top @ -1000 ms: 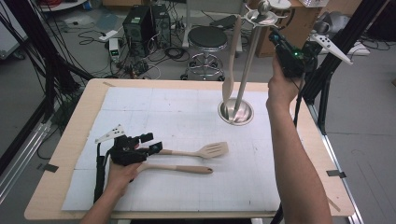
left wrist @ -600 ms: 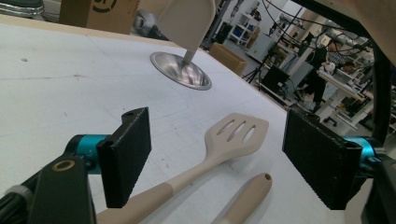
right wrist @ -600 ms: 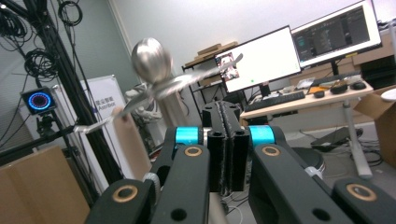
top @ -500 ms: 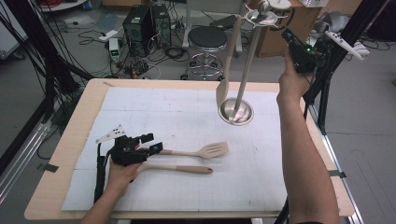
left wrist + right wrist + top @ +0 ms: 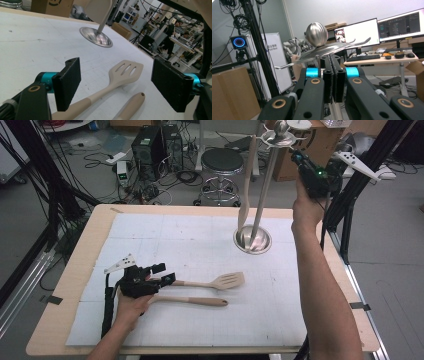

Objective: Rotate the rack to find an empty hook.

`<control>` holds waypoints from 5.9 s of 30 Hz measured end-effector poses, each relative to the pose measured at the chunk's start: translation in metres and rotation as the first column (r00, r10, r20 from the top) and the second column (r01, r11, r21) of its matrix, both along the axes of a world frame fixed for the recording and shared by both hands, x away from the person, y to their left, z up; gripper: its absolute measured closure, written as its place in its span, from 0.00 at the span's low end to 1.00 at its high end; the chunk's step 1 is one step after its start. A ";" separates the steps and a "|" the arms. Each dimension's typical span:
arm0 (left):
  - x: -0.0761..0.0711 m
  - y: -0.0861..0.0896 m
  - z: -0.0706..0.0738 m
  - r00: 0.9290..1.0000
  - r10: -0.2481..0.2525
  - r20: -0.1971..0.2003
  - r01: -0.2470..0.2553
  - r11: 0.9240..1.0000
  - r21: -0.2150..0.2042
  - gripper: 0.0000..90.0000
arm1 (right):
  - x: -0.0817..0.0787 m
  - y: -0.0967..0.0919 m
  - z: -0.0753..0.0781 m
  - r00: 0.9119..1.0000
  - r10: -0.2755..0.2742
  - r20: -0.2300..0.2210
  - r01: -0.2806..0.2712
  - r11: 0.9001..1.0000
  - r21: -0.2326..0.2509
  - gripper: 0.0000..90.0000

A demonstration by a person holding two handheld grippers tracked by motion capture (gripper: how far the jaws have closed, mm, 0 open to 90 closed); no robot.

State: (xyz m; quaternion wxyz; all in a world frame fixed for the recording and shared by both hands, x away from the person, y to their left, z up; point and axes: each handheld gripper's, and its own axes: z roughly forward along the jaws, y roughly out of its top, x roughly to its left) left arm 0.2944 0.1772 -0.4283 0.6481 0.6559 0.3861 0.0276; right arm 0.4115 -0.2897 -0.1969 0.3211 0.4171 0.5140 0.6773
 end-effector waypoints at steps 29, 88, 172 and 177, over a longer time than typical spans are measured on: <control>0.001 -0.002 -0.001 1.000 -0.007 -0.005 0.007 1.000 0.007 0.27 | -0.006 0.030 0.003 0.998 0.060 0.035 -0.059 0.998 -0.027 1.00; -0.001 -0.001 0.000 1.000 -0.004 -0.011 0.004 1.000 -0.008 0.27 | 0.005 0.073 -0.018 0.997 0.070 0.009 -0.070 0.997 -0.016 1.00; -0.005 0.001 -0.001 1.000 -0.004 -0.014 0.004 1.000 -0.017 0.27 | -0.021 0.099 -0.098 0.934 0.298 -0.197 -0.306 0.952 -0.011 0.59; -0.005 0.001 -0.001 1.000 -0.004 -0.013 0.003 1.000 -0.018 0.27 | -0.024 0.098 -0.107 0.926 0.307 -0.219 -0.316 0.949 -0.007 0.58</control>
